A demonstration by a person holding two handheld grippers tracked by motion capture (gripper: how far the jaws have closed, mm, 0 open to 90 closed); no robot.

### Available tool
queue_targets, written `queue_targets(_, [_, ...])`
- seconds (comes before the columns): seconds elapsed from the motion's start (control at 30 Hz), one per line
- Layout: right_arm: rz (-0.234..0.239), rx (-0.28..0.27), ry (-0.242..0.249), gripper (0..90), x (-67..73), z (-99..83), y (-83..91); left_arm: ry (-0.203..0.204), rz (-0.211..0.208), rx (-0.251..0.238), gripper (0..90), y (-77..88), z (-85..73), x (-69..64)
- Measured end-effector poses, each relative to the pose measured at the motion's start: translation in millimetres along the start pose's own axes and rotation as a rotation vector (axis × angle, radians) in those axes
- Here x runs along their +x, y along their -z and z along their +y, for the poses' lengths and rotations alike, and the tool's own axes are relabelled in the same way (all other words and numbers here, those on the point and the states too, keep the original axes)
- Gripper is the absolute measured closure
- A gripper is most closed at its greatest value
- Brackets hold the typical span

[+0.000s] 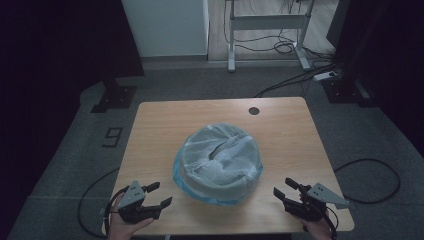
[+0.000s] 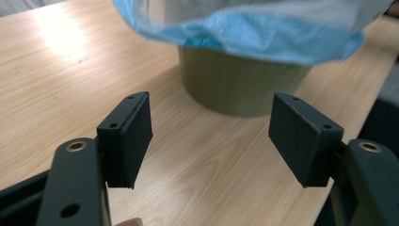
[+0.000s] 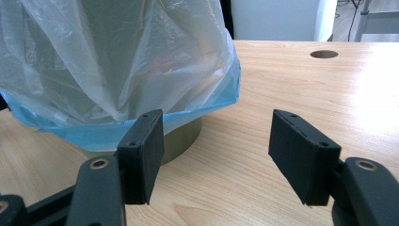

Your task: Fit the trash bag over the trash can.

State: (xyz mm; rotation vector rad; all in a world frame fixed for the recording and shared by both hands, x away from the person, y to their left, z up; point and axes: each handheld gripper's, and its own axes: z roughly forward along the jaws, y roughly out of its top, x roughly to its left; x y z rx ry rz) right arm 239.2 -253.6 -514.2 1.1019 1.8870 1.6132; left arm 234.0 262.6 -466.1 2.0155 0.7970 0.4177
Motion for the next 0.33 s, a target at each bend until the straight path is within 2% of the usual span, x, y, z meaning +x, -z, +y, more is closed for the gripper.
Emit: queue_targets(0.33, [-0.004,0.003,0.007,35.1,-0.8,-0.6,0.3,0.005,-0.003,0.022,30.6,-5.9,-6.6,2.6])
